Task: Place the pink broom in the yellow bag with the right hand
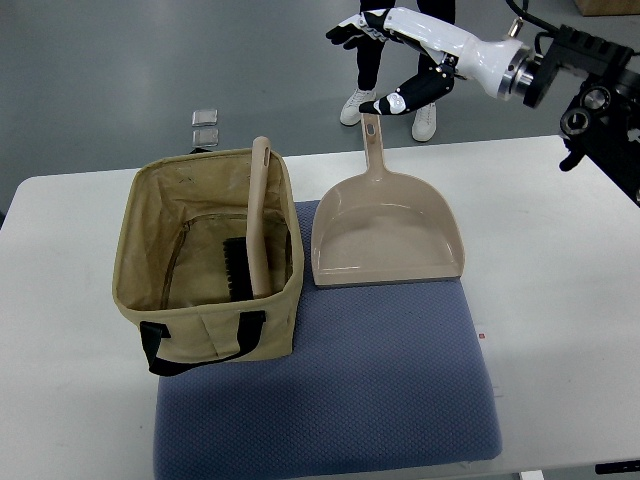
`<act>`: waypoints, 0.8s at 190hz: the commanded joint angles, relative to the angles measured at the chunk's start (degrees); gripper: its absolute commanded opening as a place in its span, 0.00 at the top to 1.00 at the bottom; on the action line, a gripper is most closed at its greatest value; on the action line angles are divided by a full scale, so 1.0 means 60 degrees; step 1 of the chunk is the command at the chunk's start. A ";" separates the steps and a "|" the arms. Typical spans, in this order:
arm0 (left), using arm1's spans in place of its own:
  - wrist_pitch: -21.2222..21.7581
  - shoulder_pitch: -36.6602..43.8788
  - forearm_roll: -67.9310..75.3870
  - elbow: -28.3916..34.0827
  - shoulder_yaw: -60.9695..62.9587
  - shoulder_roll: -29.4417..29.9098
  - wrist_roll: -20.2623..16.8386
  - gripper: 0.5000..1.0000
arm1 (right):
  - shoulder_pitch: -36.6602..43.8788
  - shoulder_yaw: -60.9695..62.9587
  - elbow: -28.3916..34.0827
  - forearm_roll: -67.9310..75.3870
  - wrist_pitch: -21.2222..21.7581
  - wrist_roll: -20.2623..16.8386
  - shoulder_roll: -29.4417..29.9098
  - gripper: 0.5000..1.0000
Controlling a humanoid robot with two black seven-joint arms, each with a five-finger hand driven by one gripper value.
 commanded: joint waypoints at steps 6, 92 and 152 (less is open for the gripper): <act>-0.0009 -0.0001 0.0000 0.0000 -0.0002 0.0000 -0.0006 0.00 | -0.0748 0.1038 -0.0852 0.1477 0.0076 -0.0134 0.0544 0.36; -0.0009 -0.0001 0.0000 0.0000 -0.0002 0.0000 0.0009 0.00 | -0.1729 0.1609 -0.2654 0.6282 -0.0056 -0.0251 0.0969 0.36; 0.0006 -0.0001 0.0000 0.0000 -0.0002 0.0000 -0.0006 0.00 | -0.1890 0.1624 -0.4207 0.6794 0.0618 -0.0442 0.1042 0.32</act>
